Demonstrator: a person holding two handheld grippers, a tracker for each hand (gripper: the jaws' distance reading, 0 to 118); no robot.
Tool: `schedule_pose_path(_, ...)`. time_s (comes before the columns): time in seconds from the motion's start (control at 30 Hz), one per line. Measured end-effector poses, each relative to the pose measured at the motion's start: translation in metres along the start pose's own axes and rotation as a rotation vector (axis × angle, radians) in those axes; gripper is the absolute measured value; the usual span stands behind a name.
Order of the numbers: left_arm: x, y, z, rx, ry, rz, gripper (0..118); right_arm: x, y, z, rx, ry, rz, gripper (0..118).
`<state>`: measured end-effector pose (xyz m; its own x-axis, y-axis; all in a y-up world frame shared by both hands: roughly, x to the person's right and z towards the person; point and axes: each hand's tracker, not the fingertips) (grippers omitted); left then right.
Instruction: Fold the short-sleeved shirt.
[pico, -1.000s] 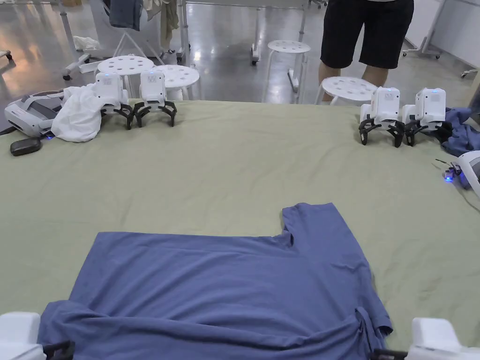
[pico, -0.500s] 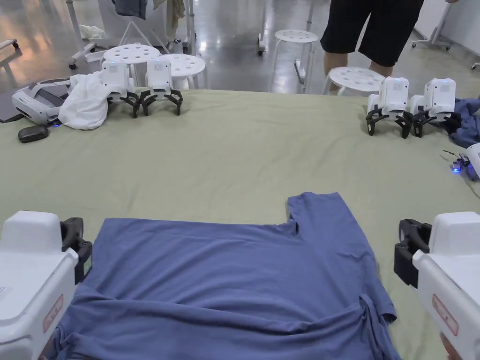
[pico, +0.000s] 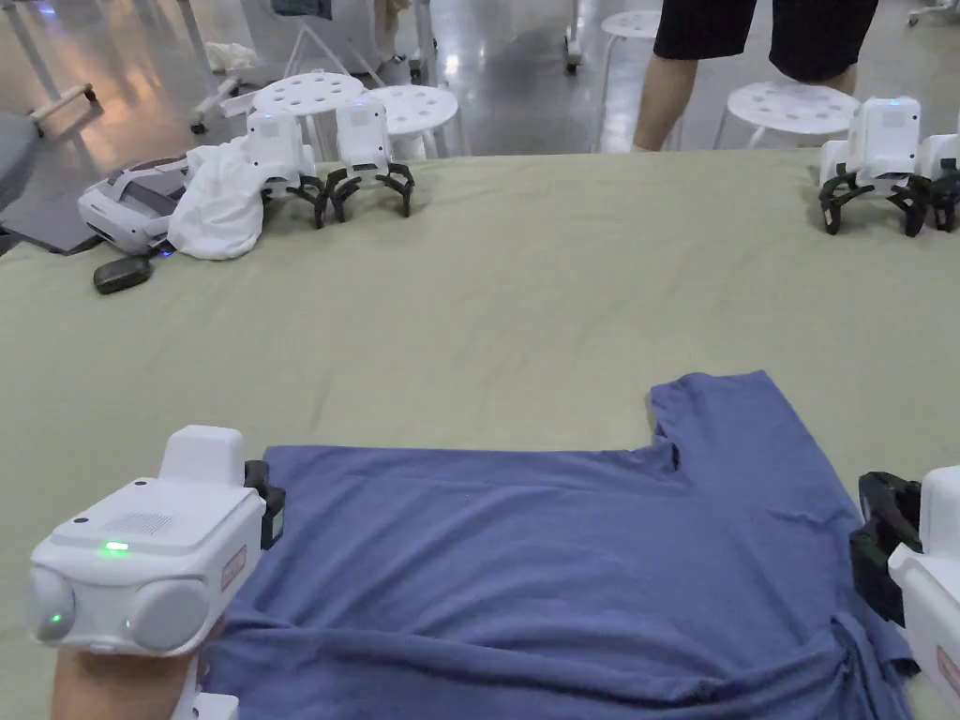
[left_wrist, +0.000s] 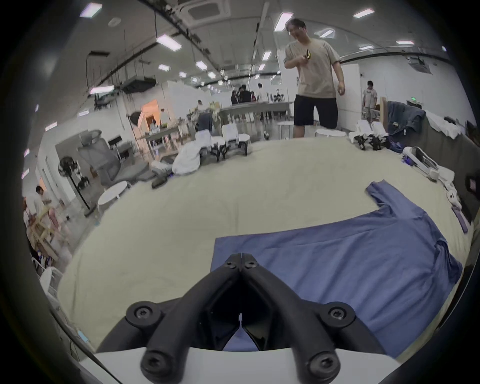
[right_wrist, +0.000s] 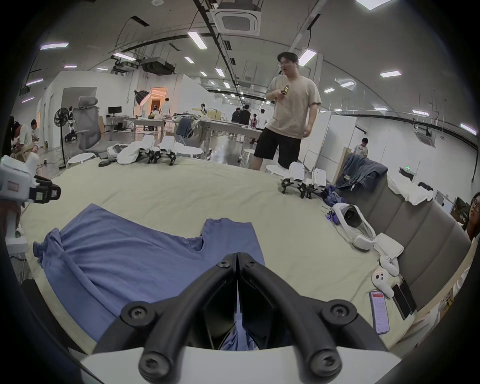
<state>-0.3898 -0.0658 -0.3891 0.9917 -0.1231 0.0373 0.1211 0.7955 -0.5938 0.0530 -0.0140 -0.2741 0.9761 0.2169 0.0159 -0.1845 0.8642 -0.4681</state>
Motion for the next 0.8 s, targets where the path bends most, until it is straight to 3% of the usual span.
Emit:
schedule_pose_path(0.07, -0.014, 0.006, -0.036, -0.06, -0.012, 0.056, 4, 0.003, 0.0, -0.007, -0.018, -0.001, 0.0, 4)
schedule_pose_path(0.1, -0.02, 0.008, -0.05, -0.084, -0.018, 0.076, 15, 0.005, -0.001, -0.011, -0.025, -0.001, -0.003, 4)
schedule_pose_path(0.2, -0.025, 0.019, -0.093, -0.172, -0.012, 0.101, 93, 0.011, -0.001, -0.022, -0.05, 0.002, -0.012, 4)
schedule_pose_path(0.23, -0.029, 0.021, -0.108, -0.194, -0.003, 0.115, 112, 0.013, -0.001, -0.026, -0.057, 0.0, -0.011, 4)
schedule_pose_path(0.27, -0.029, 0.024, -0.121, -0.219, 0.009, 0.119, 114, 0.014, -0.001, -0.03, -0.062, -0.005, -0.009, 4)
schedule_pose_path(0.5, -0.03, 0.02, -0.179, -0.342, 0.034, 0.126, 111, 0.022, -0.006, -0.047, -0.112, -0.013, -0.019, 4)
schedule_pose_path(0.6, -0.025, 0.01, -0.176, -0.352, -0.029, 0.174, 91, 0.023, -0.008, -0.048, -0.125, -0.022, -0.012, 4)
schedule_pose_path(0.7, -0.025, 0.01, -0.171, -0.339, -0.01, 0.167, 81, 0.023, -0.01, -0.05, -0.141, -0.026, -0.007, 4)
schedule_pose_path(0.77, -0.022, 0.014, -0.166, -0.342, -0.04, 0.157, 51, 0.024, -0.011, -0.05, -0.149, -0.032, -0.003, 4)
schedule_pose_path(0.8, -0.02, 0.017, -0.163, -0.337, -0.047, 0.13, 26, 0.025, -0.011, -0.05, -0.155, -0.032, -0.008, 4)
